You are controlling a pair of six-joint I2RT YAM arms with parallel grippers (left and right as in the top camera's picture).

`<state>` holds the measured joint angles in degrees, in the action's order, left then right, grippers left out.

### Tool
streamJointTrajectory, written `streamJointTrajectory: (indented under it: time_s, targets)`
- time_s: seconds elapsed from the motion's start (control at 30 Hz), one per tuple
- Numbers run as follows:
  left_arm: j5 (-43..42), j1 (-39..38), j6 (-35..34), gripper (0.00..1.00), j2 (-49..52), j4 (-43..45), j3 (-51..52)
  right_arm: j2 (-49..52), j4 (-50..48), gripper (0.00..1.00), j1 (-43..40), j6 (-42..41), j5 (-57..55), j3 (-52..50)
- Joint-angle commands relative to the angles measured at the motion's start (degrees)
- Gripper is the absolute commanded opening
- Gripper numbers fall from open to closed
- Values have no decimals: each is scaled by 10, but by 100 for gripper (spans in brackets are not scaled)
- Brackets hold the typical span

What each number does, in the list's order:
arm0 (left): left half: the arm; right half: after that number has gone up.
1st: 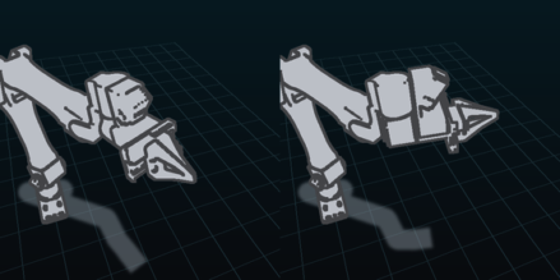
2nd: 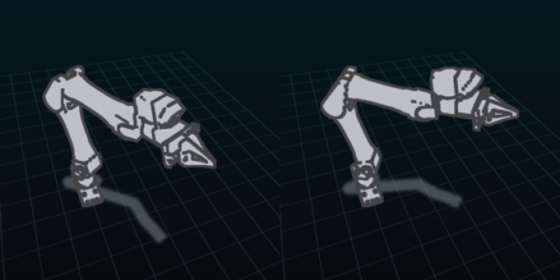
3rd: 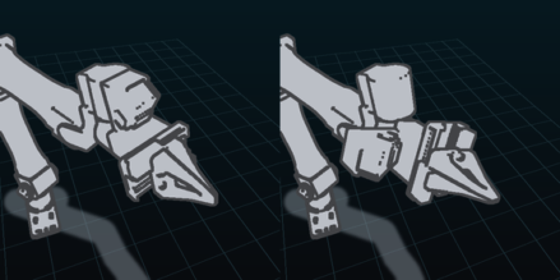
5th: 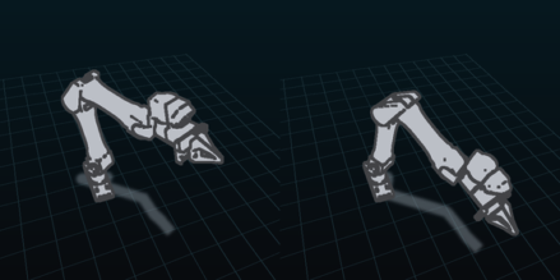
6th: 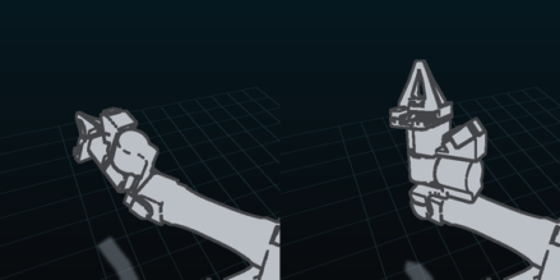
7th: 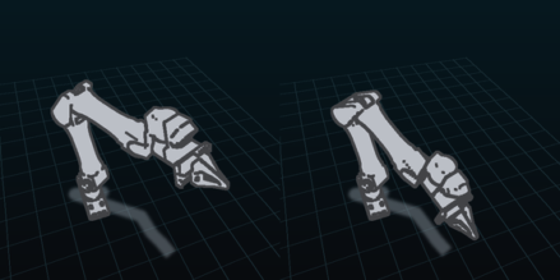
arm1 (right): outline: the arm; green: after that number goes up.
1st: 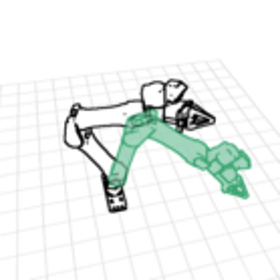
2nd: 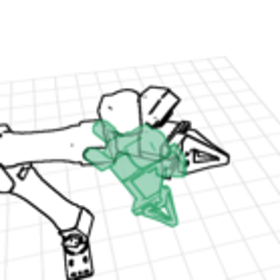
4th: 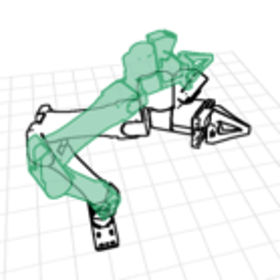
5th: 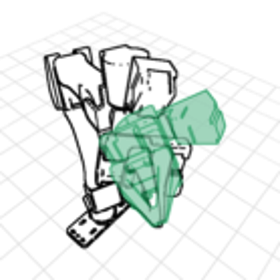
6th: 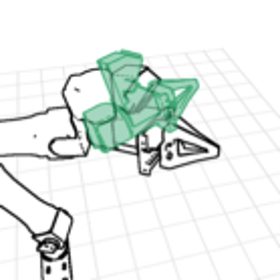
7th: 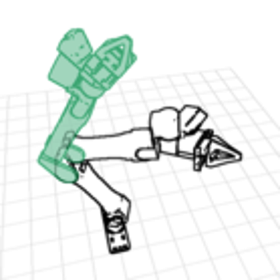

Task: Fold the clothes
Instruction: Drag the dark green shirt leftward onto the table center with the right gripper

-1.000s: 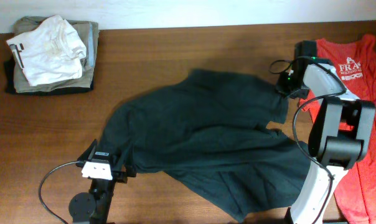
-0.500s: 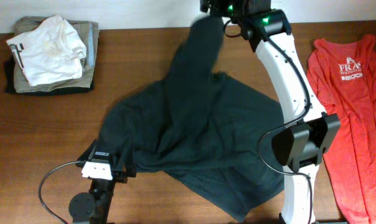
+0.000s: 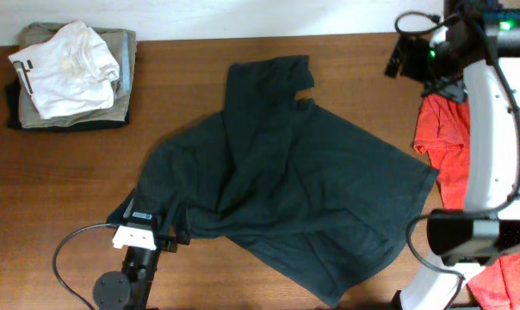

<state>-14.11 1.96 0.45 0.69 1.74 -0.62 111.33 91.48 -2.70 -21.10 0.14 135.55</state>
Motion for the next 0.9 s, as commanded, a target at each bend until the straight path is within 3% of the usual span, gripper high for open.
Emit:
streamJointTrajectory:
  time_s: [0.0, 0.07, 0.17, 0.33, 0.43, 0.47, 0.6, 0.87]
  targets:
    - [-76, 2, 4, 99, -3, 12, 1, -42, 34, 99, -3, -18, -85, 5]
    - [-76, 2, 4, 99, -3, -49, 1, -39, 59, 99, -5, 49, -96, -39]
    - [-90, 2, 5, 99, 1, -48, 1, -39, 28, 99, -8, 53, -97, -219]
    - [-90, 2, 5, 99, 1, -48, 1, -39, -176, 99, -31, 52, -40, -473]
    - [-90, 2, 5, 99, 1, -48, 1, -39, -290, 99, -67, 52, -29, -572]
    - [-90, 2, 5, 99, 1, -48, 1, -39, -324, 100, -77, 53, -27, -597]
    - [-90, 2, 5, 99, 1, -48, 1, -33, -410, 78, -84, 61, 7, -646]
    - [-90, 2, 5, 99, 1, -48, 1, 41, -445, 76, -84, 52, 5, -647]
